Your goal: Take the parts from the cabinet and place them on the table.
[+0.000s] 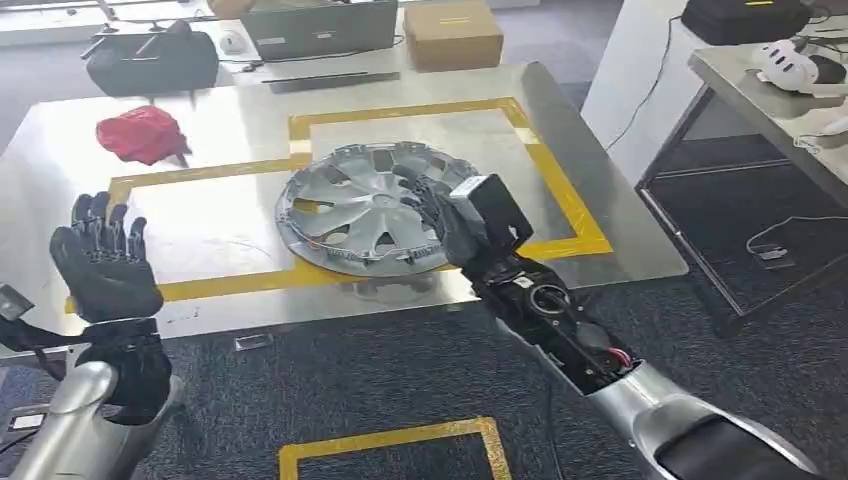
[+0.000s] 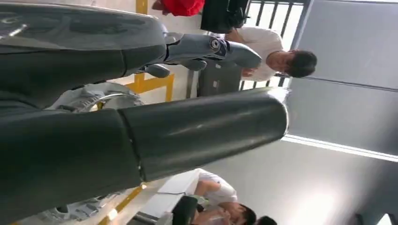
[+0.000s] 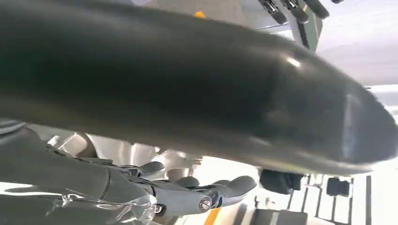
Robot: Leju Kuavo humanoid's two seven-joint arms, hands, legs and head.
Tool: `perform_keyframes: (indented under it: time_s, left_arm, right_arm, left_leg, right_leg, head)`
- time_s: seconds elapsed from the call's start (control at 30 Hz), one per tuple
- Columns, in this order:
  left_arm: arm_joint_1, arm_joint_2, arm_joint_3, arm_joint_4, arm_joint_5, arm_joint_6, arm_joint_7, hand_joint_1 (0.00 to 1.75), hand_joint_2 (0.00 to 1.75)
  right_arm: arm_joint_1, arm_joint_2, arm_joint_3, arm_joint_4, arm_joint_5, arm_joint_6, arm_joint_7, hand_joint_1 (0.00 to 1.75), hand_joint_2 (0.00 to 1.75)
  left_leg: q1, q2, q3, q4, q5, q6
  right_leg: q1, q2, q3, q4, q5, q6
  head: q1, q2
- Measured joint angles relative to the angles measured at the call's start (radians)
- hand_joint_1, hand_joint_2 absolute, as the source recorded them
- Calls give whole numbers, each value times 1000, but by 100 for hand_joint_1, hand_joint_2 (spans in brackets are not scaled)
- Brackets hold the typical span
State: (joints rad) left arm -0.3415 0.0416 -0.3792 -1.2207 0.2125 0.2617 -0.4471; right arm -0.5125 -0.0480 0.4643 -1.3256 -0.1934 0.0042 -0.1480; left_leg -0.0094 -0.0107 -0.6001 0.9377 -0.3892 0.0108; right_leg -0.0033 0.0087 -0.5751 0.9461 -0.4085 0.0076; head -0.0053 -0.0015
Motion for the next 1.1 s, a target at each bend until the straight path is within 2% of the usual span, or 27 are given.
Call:
perform_keyframes:
  time_s: [0.1,0.13,0.17,0.2,0.23,0.27,0.3,0.37,0.4,0.43,0.47,0.5,0.57,0.6,0.63,0.7,0.73,0.77,0.8,0.83,0.9,0.93,0.97,1.0,1.03,1.07,1.1]
  left_arm:
    - [2,0,0,-6,0,0,0,0,0]
    - [2,1,0,-7,0,0,0,0,0]
    - [2,2,0,-8,0,-1,0,0,0]
    - [1,3,0,-9,2,-2,0,0,0]
    - [2,2,0,-12,3,-2,0,0,0]
    - [1,1,0,-14,3,-3,-1,0,0]
    - [-2,1,0,-14,4,-3,-1,0,0]
    - [-3,-1,0,-13,5,-5,-1,0,0]
    - [-3,-2,0,-13,7,-5,-1,0,0]
    - [-2,-2,0,-13,8,-6,-1,0,0]
    - [-1,-2,0,-13,11,-6,-1,0,0]
    - [-1,-2,0,-13,13,-6,-1,0,0]
    - [-2,-2,0,-13,16,-5,-1,0,0]
    - [-2,-2,0,-14,18,-3,-1,0,0]
    - [-4,-2,0,-14,19,-2,-1,0,0]
    - [-6,-2,0,-16,21,0,-2,0,0]
    - [-5,-2,0,-16,21,0,-2,0,0]
    - [-5,-1,0,-16,21,2,-2,0,0]
    - [-6,-1,0,-16,21,3,-2,0,0]
    - [-7,-1,0,-16,21,3,-2,0,0]
    - [-5,-1,0,-16,21,8,-2,0,0]
    - [-3,-1,0,-16,21,8,-2,0,0]
    - [-1,0,0,-16,21,10,-2,0,0]
    - [-1,0,0,-16,21,10,-2,0,0]
    - [-2,0,0,-16,21,11,-2,0,0]
    - [-3,0,0,-16,21,11,-2,0,0]
    - [-5,0,0,-16,21,11,-2,0,0]
  right_arm:
    - [13,-10,0,-23,0,-2,0,0,0]
    - [16,-12,0,-28,0,-3,0,0,0]
    - [19,-14,0,-35,0,-5,2,0,0]
    - [22,-16,0,-44,0,-7,2,0,0]
    - [24,-19,0,-53,0,-8,2,0,0]
    - [27,-24,-2,-58,0,-11,2,0,0]
    - [26,-27,-2,-61,0,-12,2,0,0]
    - [33,-34,-2,-66,0,-13,3,0,0]
    - [40,-39,-2,-68,-1,-14,3,0,0]
    - [45,-42,-2,-68,-1,-14,3,0,0]
    - [48,-44,-2,-68,-1,-14,3,0,0]
    - [48,-45,-2,-68,-2,-14,4,0,0]
    - [46,-47,-2,-73,-8,-15,4,0,0]
    - [46,-47,-2,-74,-11,-15,4,0,0]
    - [47,-48,-1,-78,-11,-15,5,0,0]
    - [50,-50,-1,-82,-11,-15,6,0,0]
    - [51,-50,-1,-82,-11,-17,6,0,0]
    - [50,-51,-1,-84,-11,-17,6,0,0]
    - [51,-51,-1,-85,-11,-16,5,0,0]
    - [49,-52,-1,-85,-11,-16,6,0,0]
    - [50,-52,0,-85,-11,-16,7,0,0]
    - [51,-52,0,-85,-11,-16,7,0,0]
    - [52,-52,0,-85,-12,-17,9,0,0]
    - [52,-52,0,-85,-12,-17,9,0,0]
    - [52,-52,0,-85,-12,-18,10,0,0]
    - [52,-52,0,-86,-12,-18,11,0,0]
    - [51,-52,0,-89,-12,-18,11,0,0]
  left_leg:
    - [0,0,0,0,0,0]
    - [-7,0,-2,7,-6,8]
    - [-6,-1,-1,5,-6,15]
    - [-7,1,1,1,-5,17]
    - [6,2,13,-17,4,22]
    - [10,7,28,-32,8,19]
    - [13,8,34,-36,8,21]
    - [16,10,38,-36,6,23]
    - [18,10,38,-35,5,21]
    - [22,10,38,-34,3,19]
    - [27,9,39,-31,0,13]
    - [33,8,39,-25,-4,7]
    - [44,7,38,0,-21,-15]
    - [42,7,31,5,-27,-25]
    - [35,6,23,22,-28,-31]
    - [39,5,19,16,-20,-40]
    - [42,5,21,12,-19,-45]
    - [44,7,18,21,-31,-50]
    - [44,9,3,57,-58,-51]
    - [44,8,-30,132,-100,-51]
    - [40,8,-112,304,-172,-51]
    - [38,8,-138,352,-185,-49]
    - [37,8,-146,366,-178,-44]
    - [36,8,-145,362,-174,-43]
    - [30,8,-86,246,-107,-27]
    - [27,8,-49,177,-75,-19]
    - [20,8,16,56,-37,-7]
  right_leg:
    - [0,0,0,0,0,0]
    - [-4,0,2,-6,2,5]
    - [-4,0,4,-6,2,7]
    - [-3,1,5,-9,2,9]
    - [2,1,8,-10,1,13]
    - [2,-1,0,6,-10,17]
    - [2,-2,-17,55,-44,21]
    - [-8,-2,-92,218,-116,30]
    - [-13,-2,-128,287,-139,36]
    - [-18,-3,-145,316,-142,41]
    - [-24,-3,-139,294,-119,47]
    - [-29,-4,-111,234,-79,53]
    - [-45,-7,-18,40,18,72]
    - [-38,1,-6,25,-15,77]
    - [-41,5,-2,19,-6,54]
    - [-32,6,-11,30,-5,44]
    - [-32,6,-12,31,-4,37]
    - [-36,6,-8,25,-2,22]
    - [-35,5,-9,25,0,17]
    - [-34,4,-11,24,2,14]
    - [-29,2,-16,24,4,9]
    - [-25,2,-17,24,5,7]
    - [-22,2,-19,24,6,5]
    - [-22,2,-19,24,6,4]
    - [-16,3,-20,24,8,2]
    - [-14,3,-20,24,9,2]
    - [-14,3,-19,24,10,3]
  head:
    - [1,0]
    - [0,0]
    - [-3,0]
    - [-5,0]
    - [-6,0]
    - [-6,0]
    - [-1,0]
    - [11,0]
    - [11,0]
    - [12,0]
    - [15,0]
    - [16,0]
    - [23,0]
    - [35,0]
    - [38,0]
    - [21,0]
    - [22,0]
    - [20,0]
    - [14,0]
    - [0,0]
    - [-11,0]
    - [-13,0]
    - [-17,0]
    - [-17,0]
    - [-24,0]
    - [-25,0]
    - [-26,0]
